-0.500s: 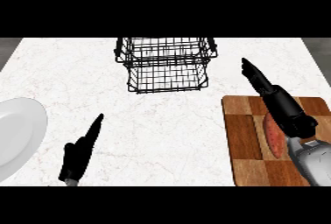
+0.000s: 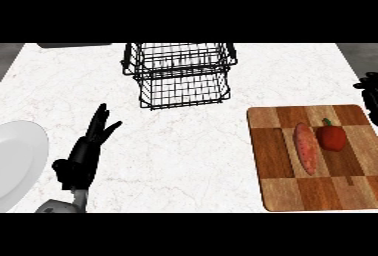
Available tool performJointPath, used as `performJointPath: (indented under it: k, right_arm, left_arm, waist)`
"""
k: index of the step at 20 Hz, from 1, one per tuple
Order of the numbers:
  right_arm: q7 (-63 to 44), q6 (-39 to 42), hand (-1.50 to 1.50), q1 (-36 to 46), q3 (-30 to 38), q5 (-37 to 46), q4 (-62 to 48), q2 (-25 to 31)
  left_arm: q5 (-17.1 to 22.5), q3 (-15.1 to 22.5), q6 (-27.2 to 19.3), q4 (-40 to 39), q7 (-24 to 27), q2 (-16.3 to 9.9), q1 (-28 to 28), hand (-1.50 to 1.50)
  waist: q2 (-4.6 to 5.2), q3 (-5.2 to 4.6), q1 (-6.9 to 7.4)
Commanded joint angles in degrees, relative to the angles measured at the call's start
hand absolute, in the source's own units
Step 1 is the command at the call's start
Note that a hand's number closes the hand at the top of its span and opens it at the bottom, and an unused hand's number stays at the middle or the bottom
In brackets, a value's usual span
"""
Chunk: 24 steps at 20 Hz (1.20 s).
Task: Pick the bell pepper from the cutting board and place it in the tiered basket
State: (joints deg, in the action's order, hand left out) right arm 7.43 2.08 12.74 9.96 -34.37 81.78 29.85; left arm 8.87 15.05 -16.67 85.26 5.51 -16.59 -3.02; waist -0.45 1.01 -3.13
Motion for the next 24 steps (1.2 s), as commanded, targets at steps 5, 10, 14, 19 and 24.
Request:
performJointPath:
  k: [5,10,14,19,24]
  right_arm:
    - [-2.7,32.5,-1.5,-5.5,12.1,-25.1,-12.7,5.8]
    - [-1.6,48.9,-1.5,-13.6,17.9,-21.1,-17.2,18.9]
    - [1.9,49.3,-1.5,-14.8,20.2,-5.1,-13.0,28.9]
    - [4.4,47.4,-1.5,-15.4,21.4,11.5,-1.6,36.7]
    - [5.0,40.0,-1.5,-16.3,17.4,26.8,8.5,35.5]
  left_arm:
    - [-1.8,-1.3,-2.8,0.9,-1.7,0.2,-3.8,0.0]
    - [-3.4,0.2,-4.8,1.4,-2.9,2.4,-3.7,0.0]
    - [-4.7,0.3,-6.1,2.5,-4.4,2.0,-4.6,0.0]
    - [-4.2,0.2,-5.5,2.8,-5.6,2.3,-5.8,0.0]
    - [-5.9,1.0,-6.3,3.0,-6.3,2.6,-6.1,0.0]
  waist:
    - [0.73,-0.62,1.72]
    - [0.51,-0.83,1.4]
    - [0.41,-0.86,1.56]
    - [0.09,-0.98,1.25]
    - [0.31,-0.92,2.64]
